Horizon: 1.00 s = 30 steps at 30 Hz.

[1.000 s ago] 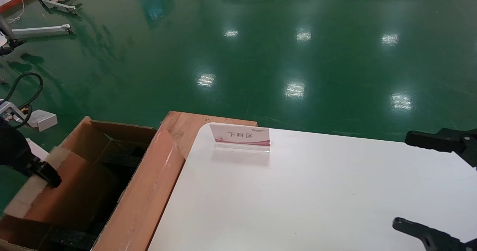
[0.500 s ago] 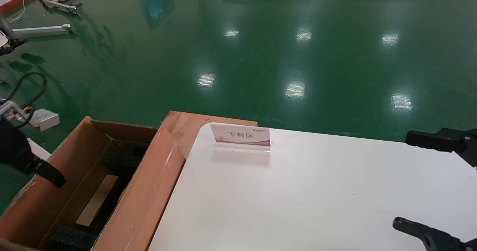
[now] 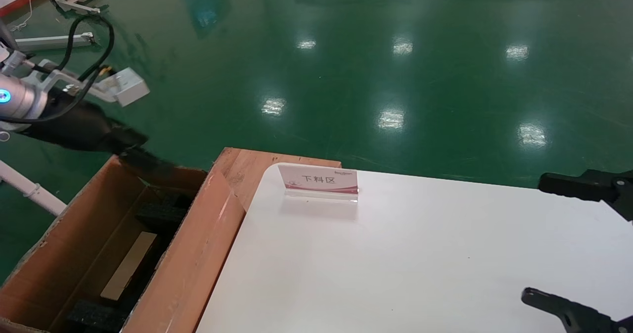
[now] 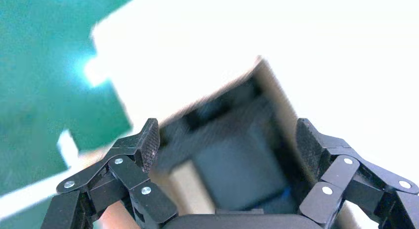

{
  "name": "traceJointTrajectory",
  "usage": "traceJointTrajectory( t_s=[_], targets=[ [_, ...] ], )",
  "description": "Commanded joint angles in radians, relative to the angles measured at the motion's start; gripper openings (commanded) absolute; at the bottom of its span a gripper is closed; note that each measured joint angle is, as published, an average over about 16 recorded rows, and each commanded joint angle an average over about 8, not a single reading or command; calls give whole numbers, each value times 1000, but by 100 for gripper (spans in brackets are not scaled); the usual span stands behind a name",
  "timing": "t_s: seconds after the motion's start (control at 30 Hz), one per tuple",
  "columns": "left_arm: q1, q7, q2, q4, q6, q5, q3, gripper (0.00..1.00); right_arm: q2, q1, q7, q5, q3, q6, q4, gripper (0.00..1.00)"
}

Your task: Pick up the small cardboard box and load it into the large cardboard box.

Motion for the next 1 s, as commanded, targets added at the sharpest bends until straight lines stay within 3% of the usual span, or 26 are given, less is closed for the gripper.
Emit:
traceJointTrajectory(
  t_s=[0.03, 0.27, 0.4, 1.0],
  targets=[
    [-31, 17, -39, -85, -43, -15, -20, 100, 0, 0, 0, 0, 0, 0, 0, 100],
    [-45, 1, -61, -187, -100, 7, -24, 100, 0, 0, 0, 0, 0, 0, 0, 100],
    [-8, 14, -59, -189, -87, 5, -74, 100, 0, 0, 0, 0, 0, 0, 0, 100],
    [409, 150, -35, -291, 57, -37, -685, 100, 0, 1, -1, 1, -1, 0, -1, 100]
  ],
)
